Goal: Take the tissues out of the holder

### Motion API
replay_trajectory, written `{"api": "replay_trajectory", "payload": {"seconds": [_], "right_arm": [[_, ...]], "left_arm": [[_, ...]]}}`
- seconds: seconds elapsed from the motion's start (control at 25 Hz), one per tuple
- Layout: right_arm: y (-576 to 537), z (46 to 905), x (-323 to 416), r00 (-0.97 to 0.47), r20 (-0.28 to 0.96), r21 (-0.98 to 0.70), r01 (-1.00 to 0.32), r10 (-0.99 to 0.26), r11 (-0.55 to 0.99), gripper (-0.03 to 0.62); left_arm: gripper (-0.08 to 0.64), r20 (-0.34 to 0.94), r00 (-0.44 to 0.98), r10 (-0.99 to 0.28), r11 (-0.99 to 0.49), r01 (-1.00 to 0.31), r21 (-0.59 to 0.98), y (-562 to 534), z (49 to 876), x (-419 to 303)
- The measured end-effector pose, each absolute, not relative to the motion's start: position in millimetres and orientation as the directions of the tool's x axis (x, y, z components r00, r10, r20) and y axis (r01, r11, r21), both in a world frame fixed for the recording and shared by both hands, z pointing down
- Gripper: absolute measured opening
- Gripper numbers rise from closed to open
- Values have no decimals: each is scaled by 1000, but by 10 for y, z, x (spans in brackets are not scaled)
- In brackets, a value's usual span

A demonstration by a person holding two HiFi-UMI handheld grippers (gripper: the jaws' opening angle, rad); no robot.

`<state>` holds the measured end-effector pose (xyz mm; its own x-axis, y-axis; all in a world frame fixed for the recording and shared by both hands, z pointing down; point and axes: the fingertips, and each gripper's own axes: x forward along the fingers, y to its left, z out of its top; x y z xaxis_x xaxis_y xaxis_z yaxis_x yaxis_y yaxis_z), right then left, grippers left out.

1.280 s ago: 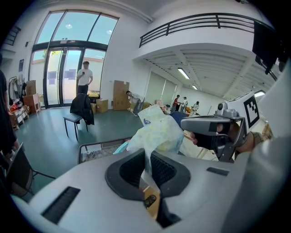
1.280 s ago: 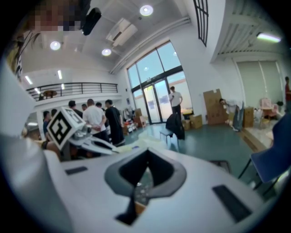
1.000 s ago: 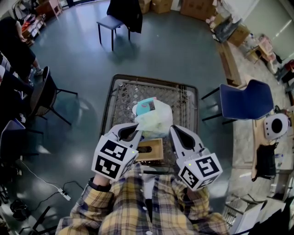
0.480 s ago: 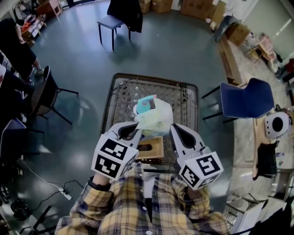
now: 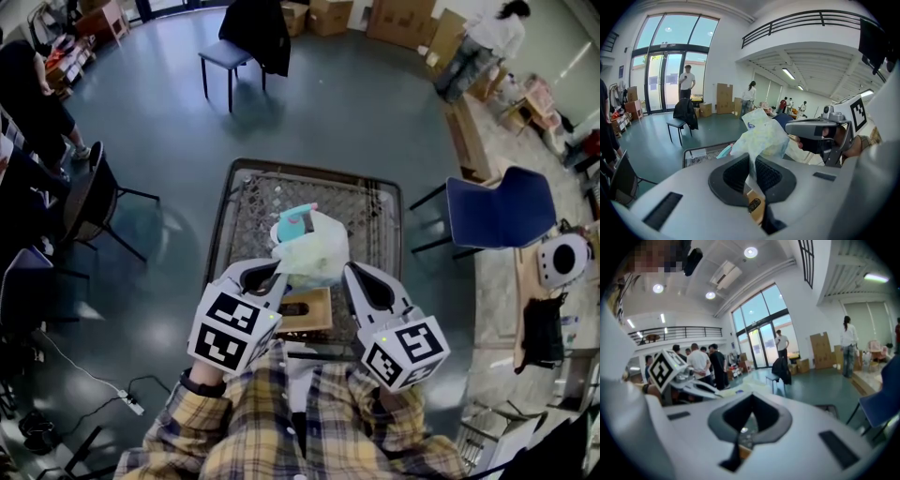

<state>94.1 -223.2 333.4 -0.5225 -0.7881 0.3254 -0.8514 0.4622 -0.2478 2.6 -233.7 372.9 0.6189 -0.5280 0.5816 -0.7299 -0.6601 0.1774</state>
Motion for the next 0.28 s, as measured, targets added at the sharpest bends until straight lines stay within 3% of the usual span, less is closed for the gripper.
{"api": "replay_trajectory", "payload": {"seconds": [0.28], "right_arm": [[-2244, 3403, 909, -536, 335, -265, -843, -775, 469, 9]], "left_arm": [[25, 595, 605, -528, -651, -739, 174, -2307, 3790, -22]]}}
